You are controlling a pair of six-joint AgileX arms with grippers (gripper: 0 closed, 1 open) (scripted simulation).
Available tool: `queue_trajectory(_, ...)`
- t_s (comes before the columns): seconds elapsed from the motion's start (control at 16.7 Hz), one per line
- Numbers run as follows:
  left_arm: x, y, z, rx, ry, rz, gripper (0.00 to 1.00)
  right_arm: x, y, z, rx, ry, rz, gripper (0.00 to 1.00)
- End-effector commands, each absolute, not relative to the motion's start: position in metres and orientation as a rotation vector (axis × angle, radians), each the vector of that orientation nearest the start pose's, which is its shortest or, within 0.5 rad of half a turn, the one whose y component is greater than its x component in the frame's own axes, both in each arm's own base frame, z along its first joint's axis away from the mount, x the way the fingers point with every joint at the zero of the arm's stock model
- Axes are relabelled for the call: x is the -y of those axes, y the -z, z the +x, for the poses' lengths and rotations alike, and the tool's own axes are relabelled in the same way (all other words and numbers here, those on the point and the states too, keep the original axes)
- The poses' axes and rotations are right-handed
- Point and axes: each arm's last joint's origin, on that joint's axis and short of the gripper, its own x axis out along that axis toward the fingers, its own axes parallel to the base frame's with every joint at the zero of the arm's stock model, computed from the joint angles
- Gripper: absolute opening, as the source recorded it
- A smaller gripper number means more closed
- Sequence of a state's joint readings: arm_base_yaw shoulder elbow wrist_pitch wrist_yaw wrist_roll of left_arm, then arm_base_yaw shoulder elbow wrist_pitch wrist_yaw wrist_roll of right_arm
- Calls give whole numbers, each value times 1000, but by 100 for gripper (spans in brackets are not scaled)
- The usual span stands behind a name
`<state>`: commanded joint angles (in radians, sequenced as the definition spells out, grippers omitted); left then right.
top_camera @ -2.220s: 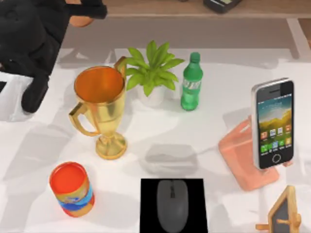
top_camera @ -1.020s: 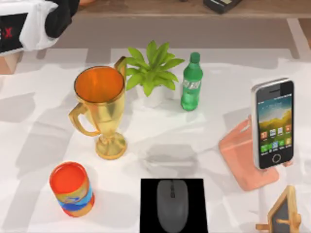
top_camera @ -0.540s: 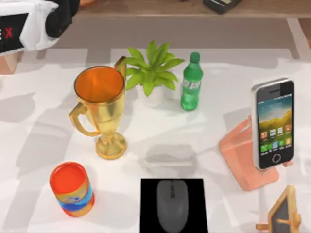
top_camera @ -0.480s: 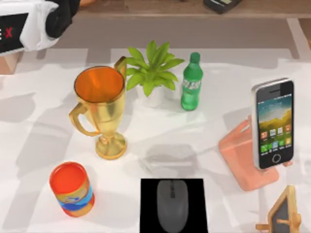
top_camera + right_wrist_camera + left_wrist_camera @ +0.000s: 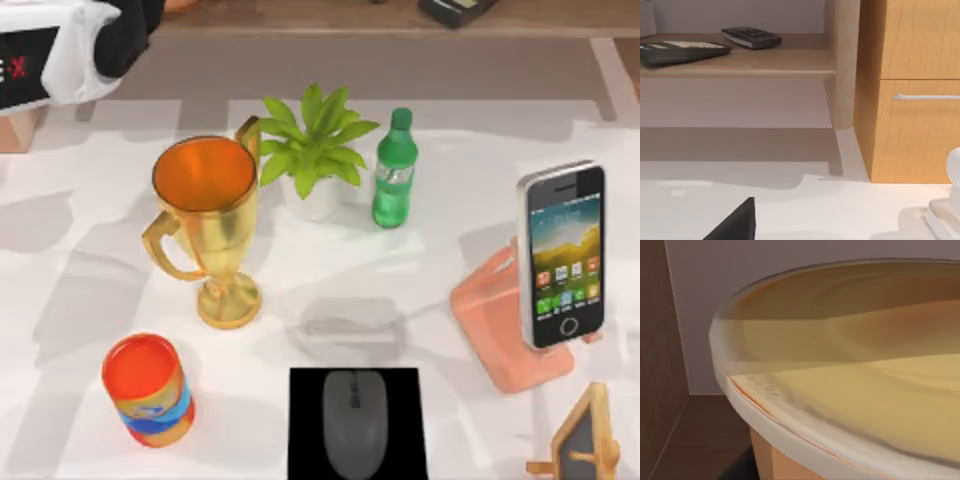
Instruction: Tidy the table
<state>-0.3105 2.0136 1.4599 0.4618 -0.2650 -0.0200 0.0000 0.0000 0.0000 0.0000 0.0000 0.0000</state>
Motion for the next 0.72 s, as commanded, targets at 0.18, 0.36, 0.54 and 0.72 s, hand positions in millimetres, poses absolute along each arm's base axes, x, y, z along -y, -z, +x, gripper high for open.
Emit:
queue_trajectory(0.18,133,-251,457,-92,22,-7,68,1,-160,106,0,0,0,100)
queue_trajectory(0.36,133,-251,457,-92,22,-7,90,1,-160,106,0,0,0,100)
queue_trajectory(0.54,133,-251,457,-92,22,-7,100,1,-160,106,0,0,0,100)
queue_trajectory(0.72,133,-251,457,-92,22,-7,100,1,-160,106,0,0,0,100)
